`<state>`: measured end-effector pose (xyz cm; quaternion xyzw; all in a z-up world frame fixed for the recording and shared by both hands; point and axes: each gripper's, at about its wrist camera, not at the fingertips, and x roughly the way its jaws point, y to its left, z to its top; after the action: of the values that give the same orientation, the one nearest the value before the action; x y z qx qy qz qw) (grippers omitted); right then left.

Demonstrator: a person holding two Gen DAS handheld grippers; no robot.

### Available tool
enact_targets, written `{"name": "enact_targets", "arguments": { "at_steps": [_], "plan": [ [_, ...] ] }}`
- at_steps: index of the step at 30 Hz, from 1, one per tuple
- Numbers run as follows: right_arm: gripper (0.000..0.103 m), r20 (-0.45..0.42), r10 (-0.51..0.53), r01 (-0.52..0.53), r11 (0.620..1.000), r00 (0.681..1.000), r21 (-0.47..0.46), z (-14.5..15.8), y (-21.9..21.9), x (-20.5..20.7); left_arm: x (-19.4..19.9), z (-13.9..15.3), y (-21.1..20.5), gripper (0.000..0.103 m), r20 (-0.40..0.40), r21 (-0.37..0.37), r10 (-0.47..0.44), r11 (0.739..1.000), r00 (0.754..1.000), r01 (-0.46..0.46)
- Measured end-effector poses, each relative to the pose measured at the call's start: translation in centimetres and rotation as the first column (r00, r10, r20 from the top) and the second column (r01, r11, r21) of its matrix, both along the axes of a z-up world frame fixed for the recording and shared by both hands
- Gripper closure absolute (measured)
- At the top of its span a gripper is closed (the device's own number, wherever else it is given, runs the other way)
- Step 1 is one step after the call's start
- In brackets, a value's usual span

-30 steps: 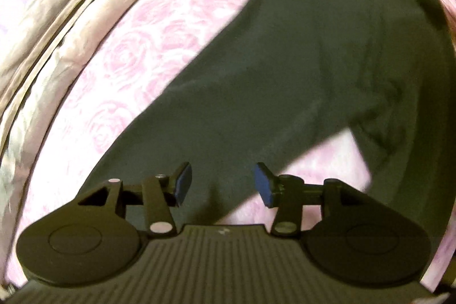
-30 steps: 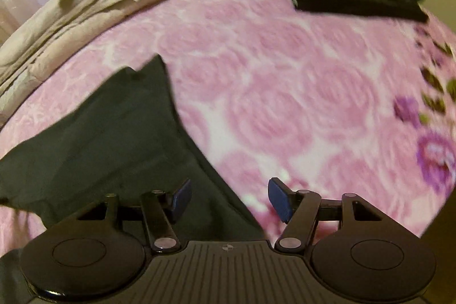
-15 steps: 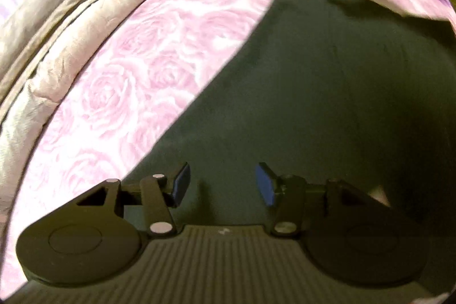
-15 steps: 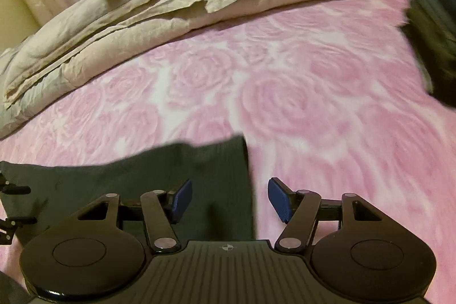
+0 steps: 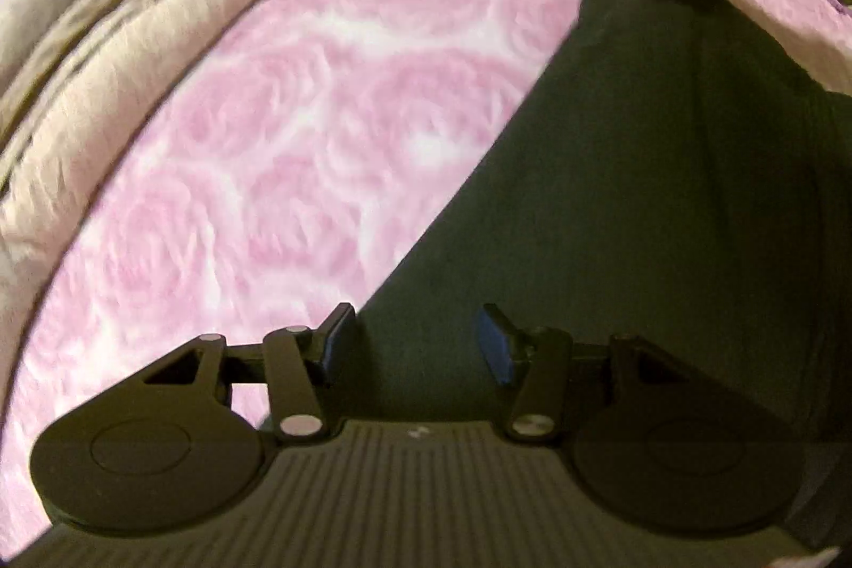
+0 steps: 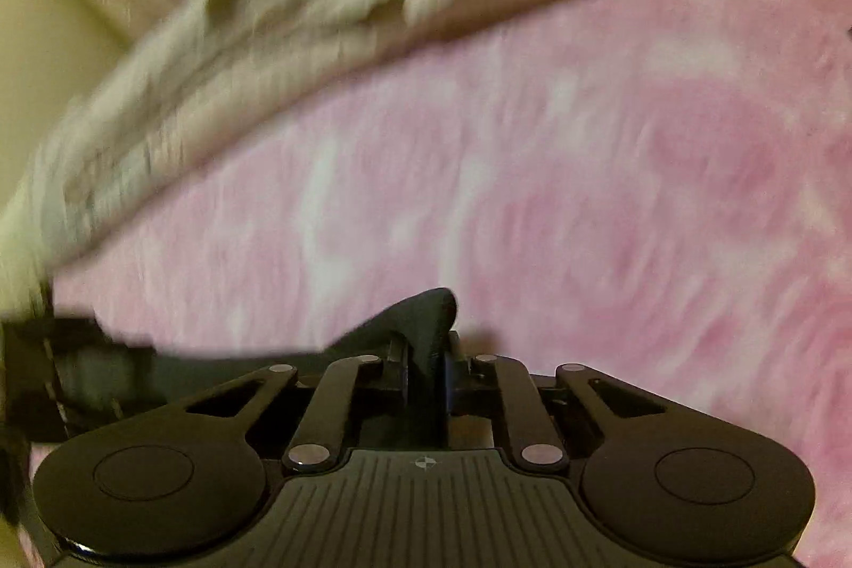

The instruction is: Fold clothes

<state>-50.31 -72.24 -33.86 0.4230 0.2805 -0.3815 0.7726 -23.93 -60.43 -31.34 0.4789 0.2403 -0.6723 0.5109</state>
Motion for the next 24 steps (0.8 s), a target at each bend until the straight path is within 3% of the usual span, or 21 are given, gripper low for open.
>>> {"name": "enact_targets", "arguments": {
  "at_steps": [4, 5, 8, 12, 16, 20, 24],
  "plan": [
    [0.091, -0.051, -0.006, 0.007, 1.000, 0.999, 0.003, -0.9, -1.7, 0.2, 0.3, 0.2, -1.5, 0.057, -0.005, 0.000, 0.033, 0.999, 0.999, -0.033],
    [0.084, -0.064, -0.016, 0.016, 1.000, 0.998, 0.001, -1.2, -1.6, 0.2, 0.4, 0.2, -1.6, 0.057, -0.004, 0.001, 0.043, 0.999, 0.999, -0.043],
    [0.048, -0.088, -0.069, 0.066, 0.997, 0.994, -0.039, -0.9, -0.6, -0.2, 1.5, 0.8, -0.6, 0.057, 0.012, 0.007, 0.072, 0.997, 0.997, -0.072],
    [0.046, -0.116, -0.124, 0.113, 0.989, 0.985, -0.096, 1.1, 2.3, -0.4, 4.1, 1.9, 3.9, 0.057, 0.075, 0.027, 0.129, 0.991, 0.989, -0.132],
    [0.046, -0.154, -0.124, 0.105, 0.986, 0.980, -0.130, 3.0, 7.4, 0.9, 7.3, 2.9, 10.7, 0.056, 0.197, 0.051, 0.180, 0.980, 0.964, -0.193],
    [0.046, -0.165, -0.083, 0.069, 0.993, 0.983, -0.092, 3.8, 13.1, 3.4, 10.2, 2.9, 18.0, 0.056, 0.346, 0.092, 0.144, 0.978, 0.927, -0.186],
    [0.046, -0.178, 0.010, -0.020, 0.998, 0.984, -0.055, 3.9, 18.2, 8.6, 14.1, 1.8, 23.5, 0.055, 0.434, 0.123, 0.093, 0.979, 0.896, -0.162]
  ]
}}
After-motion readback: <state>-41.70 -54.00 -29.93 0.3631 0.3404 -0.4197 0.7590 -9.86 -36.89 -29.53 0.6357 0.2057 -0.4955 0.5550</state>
